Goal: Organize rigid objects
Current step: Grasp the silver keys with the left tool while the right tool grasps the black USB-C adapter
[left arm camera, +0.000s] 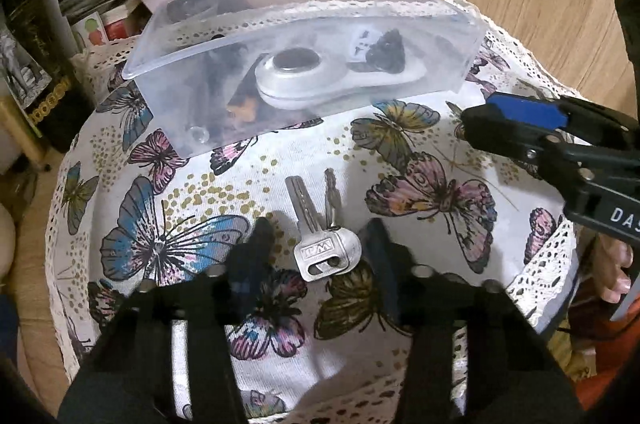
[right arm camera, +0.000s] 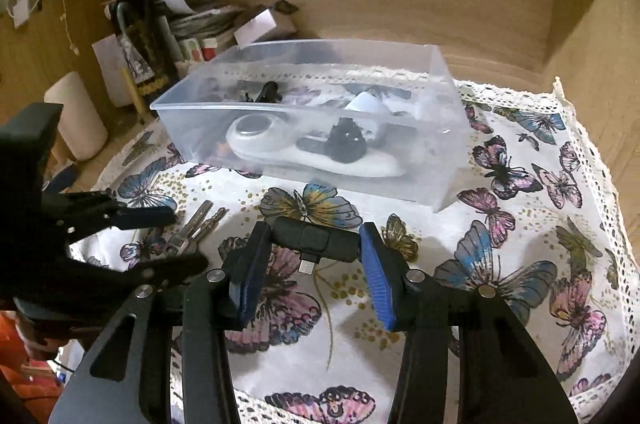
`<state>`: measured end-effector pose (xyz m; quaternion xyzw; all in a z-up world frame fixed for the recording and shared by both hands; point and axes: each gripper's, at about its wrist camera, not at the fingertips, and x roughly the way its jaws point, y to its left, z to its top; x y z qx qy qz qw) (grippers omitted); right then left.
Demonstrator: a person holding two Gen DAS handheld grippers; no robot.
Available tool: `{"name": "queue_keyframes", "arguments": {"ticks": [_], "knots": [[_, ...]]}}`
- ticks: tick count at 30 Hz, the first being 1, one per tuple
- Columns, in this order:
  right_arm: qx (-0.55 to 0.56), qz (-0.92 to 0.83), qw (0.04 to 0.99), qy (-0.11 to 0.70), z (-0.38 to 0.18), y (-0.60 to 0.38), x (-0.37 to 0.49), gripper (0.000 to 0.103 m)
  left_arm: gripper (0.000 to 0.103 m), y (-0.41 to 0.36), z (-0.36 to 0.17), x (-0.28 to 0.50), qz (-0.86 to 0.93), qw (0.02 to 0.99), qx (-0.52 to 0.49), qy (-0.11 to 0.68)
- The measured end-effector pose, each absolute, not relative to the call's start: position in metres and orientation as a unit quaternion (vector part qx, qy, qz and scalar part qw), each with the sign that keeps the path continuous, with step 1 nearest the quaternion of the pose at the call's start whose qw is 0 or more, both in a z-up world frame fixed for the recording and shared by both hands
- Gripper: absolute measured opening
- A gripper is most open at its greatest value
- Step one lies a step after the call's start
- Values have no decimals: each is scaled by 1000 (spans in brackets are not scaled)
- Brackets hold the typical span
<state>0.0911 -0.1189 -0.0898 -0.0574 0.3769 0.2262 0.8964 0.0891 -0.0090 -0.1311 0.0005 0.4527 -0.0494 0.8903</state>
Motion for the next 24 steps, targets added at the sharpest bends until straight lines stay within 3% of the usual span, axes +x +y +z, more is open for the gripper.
{"name": "queue_keyframes", "arguments": {"ticks": [2,11,12,13,24], "knots": [[-55,228,898,372,-88,-120,89,42,26,-9,-130,88,-46,891,3,451],[-45,232,905,355,-79,-124,84,42,24,0,-119,79,-43,901,-12,432],[-43,232,906,352,-77,-124,84,42,6,0,-116,77,-42,903,-13,427],[-42,232,906,350,-76,-125,84,42,1,2,-112,77,-43,905,-16,423],[-39,226,915,331,-63,-125,82,42,1,12,-100,74,-41,913,-28,405]]}}
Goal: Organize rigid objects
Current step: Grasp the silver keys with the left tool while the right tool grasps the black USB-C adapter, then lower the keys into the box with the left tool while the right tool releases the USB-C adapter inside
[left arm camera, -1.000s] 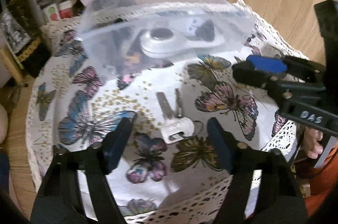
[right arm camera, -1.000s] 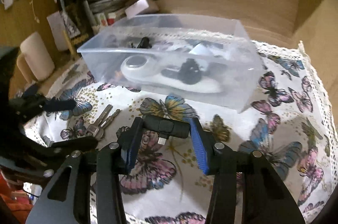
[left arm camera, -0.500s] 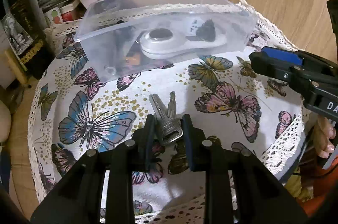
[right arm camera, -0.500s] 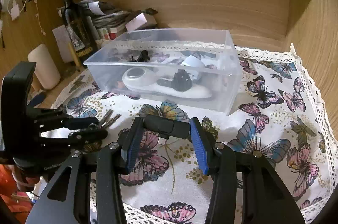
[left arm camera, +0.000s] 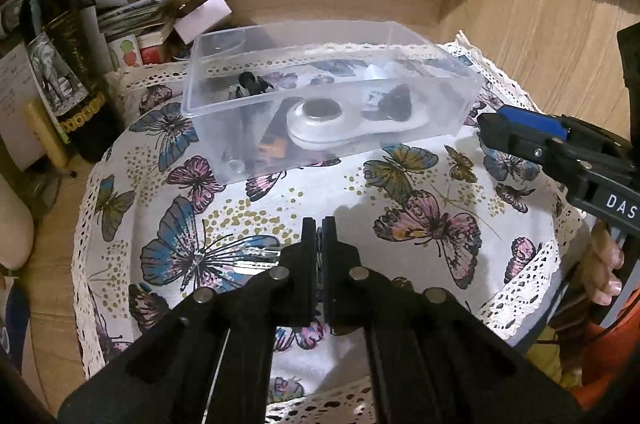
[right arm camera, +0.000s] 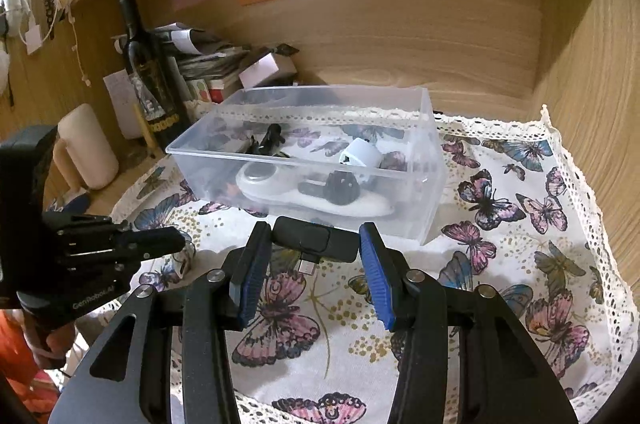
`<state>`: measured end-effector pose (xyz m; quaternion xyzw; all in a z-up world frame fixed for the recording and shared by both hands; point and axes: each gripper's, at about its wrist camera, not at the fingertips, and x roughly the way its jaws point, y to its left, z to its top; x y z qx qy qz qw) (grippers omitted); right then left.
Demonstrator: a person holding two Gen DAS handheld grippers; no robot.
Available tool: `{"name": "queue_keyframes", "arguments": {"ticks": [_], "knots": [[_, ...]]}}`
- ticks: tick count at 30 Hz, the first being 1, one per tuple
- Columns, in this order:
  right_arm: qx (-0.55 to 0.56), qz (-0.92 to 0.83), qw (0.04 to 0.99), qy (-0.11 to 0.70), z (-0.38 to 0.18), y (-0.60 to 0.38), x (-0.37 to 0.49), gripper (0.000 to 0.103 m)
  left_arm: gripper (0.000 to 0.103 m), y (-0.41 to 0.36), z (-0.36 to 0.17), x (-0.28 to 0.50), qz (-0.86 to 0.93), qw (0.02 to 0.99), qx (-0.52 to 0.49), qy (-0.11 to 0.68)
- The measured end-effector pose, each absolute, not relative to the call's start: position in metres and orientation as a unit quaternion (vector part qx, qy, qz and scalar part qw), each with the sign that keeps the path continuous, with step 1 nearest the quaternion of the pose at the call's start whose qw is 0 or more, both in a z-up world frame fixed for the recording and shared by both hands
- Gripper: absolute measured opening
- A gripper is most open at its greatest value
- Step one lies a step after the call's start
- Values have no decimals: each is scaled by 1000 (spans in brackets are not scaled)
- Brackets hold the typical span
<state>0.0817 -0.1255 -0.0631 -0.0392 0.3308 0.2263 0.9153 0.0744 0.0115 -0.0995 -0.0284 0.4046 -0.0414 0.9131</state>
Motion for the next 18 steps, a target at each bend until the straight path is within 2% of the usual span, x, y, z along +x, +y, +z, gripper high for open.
{"name": "queue_keyframes", "arguments": {"ticks": [18], "knots": [[-32,222,926,304,-42,-133,88,42,1,31,-42,68,-30,942,-45,332]]}}
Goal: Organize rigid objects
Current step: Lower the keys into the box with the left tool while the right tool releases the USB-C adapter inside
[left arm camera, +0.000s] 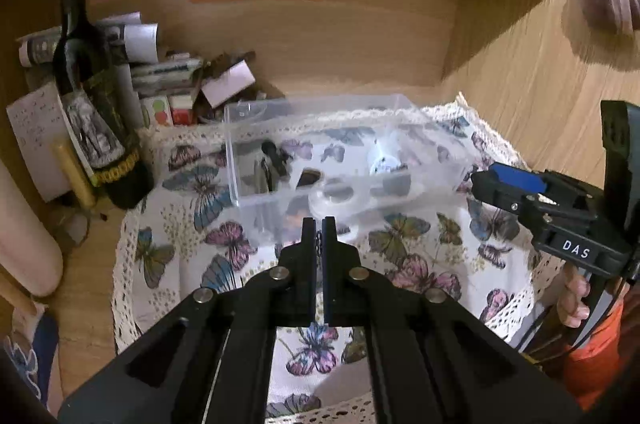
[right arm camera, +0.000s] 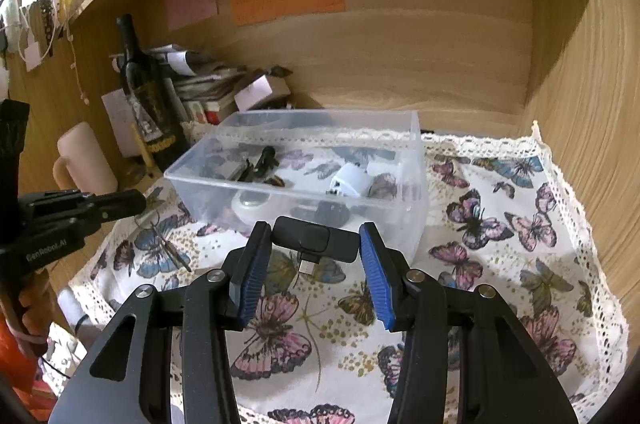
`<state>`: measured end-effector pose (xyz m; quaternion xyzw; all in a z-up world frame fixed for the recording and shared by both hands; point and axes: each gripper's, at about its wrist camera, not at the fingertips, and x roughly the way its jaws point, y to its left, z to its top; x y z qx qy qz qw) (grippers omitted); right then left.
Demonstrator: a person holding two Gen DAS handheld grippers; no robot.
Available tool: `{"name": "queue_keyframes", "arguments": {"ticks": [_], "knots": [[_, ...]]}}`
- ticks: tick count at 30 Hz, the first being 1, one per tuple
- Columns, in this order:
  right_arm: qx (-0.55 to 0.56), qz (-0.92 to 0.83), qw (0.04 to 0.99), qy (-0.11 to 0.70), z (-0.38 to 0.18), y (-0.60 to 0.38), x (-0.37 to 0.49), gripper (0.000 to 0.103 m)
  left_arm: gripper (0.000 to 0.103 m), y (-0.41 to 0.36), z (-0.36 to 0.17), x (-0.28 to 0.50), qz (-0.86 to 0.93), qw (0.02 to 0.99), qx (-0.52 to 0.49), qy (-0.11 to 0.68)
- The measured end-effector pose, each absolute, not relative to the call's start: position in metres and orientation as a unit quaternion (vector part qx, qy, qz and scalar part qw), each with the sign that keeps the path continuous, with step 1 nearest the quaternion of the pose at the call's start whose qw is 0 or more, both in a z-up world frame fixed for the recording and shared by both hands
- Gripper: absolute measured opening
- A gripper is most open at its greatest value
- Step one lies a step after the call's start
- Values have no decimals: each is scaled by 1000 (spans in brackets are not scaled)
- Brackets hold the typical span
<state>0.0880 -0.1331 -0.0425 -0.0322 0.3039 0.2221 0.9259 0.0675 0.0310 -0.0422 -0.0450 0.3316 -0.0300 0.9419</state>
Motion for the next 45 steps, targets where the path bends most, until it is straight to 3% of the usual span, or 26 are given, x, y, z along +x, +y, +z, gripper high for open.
{"name": "queue_keyframes", "arguments": {"ticks": [16,34,41,43,45], "knots": [[-44,222,936,269,-6,-118,135,42,1,42,6,110,-21,962,-27,270],[-99,235,900,354,-59,-60,199,42,1,54,-58,171,-14,934,-27,357],[-90,237,902,349,-51,-64,193,42,7,54,-54,164,-17,935,-37,351],[-84,239,907,336,-41,-69,185,42,12,51,-45,155,-17,941,-35,336],[-79,239,912,323,-32,-73,177,42,23,48,-36,146,-14,947,-31,319]]}}
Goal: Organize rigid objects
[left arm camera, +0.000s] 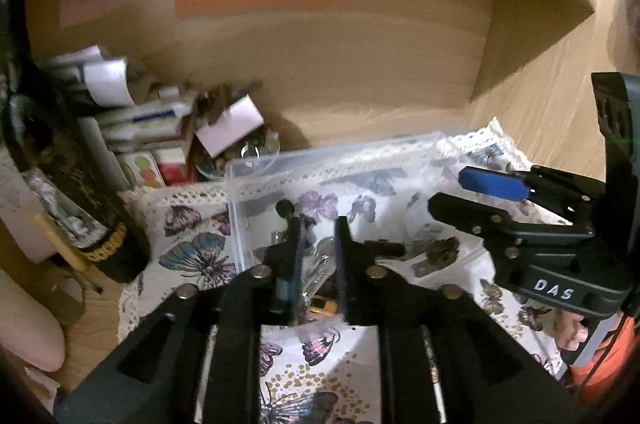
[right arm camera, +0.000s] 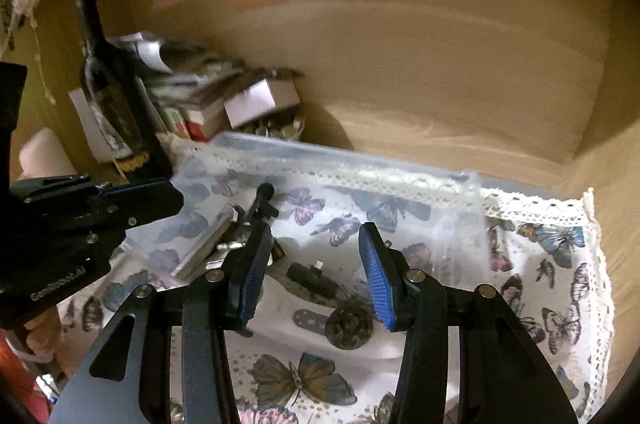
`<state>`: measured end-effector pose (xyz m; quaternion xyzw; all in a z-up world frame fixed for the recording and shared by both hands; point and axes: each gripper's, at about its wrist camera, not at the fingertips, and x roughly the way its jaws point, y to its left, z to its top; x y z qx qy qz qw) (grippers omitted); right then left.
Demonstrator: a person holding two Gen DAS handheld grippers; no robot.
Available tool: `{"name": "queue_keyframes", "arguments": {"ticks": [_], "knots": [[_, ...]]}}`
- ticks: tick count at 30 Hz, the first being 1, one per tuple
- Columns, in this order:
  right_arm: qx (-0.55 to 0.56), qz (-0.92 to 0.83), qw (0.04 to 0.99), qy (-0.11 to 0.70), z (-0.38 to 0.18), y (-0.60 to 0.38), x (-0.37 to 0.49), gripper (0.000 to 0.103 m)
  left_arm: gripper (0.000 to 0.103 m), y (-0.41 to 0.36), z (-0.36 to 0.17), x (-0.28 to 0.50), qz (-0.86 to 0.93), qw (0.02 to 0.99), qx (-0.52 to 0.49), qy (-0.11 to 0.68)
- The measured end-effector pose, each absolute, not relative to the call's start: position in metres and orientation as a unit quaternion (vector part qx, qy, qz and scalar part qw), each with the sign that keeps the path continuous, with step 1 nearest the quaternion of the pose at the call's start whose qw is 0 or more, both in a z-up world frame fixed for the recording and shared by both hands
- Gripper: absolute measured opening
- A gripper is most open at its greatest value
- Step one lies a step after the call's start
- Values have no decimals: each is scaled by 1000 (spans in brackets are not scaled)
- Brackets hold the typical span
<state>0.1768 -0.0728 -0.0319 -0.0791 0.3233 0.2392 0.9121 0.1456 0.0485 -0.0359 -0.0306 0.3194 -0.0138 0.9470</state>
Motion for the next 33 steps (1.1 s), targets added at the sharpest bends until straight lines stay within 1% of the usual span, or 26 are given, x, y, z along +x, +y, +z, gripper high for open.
{"name": "queue_keyframes", "arguments": {"ticks": [1,3,5,8,10,12,13,15,16,17,18,19,22,24,33], "knots": [[-77,240,915,316,-27,-76,171,43,27,47,-33,142,-12,949,-29,312],[-72,240,921,298,-15,-83,157,45,40,43,-24,129,-10,956,-23,293],[-67,238,927,281,-6,-90,143,48,47,39,-17,116,-11,961,-23,277],[-57,238,934,262,5,-99,124,52,54,33,-7,97,-10,967,-22,254],[-52,236,938,247,12,-106,109,55,63,30,0,84,-9,970,-24,240],[-46,234,943,232,20,-113,92,61,73,27,6,69,-6,975,-28,222],[-44,233,945,225,22,-116,86,64,76,26,9,62,-3,976,-29,215],[-40,230,950,209,28,-121,71,73,88,23,14,47,3,980,-29,196],[-39,229,952,200,30,-123,64,75,91,22,16,41,5,981,-29,190],[-38,228,954,193,32,-125,58,79,95,21,18,34,8,983,-29,181],[-38,226,956,183,35,-127,50,83,97,19,21,27,12,985,-28,172],[-37,225,957,177,37,-128,46,84,100,18,22,23,13,985,-28,167],[-35,221,961,161,41,-131,32,92,103,16,26,8,16,988,-30,151],[-32,216,964,152,42,-132,25,102,103,16,28,2,15,988,-36,147],[-35,210,967,138,44,-131,7,103,103,15,29,-6,15,989,-42,141]]}}
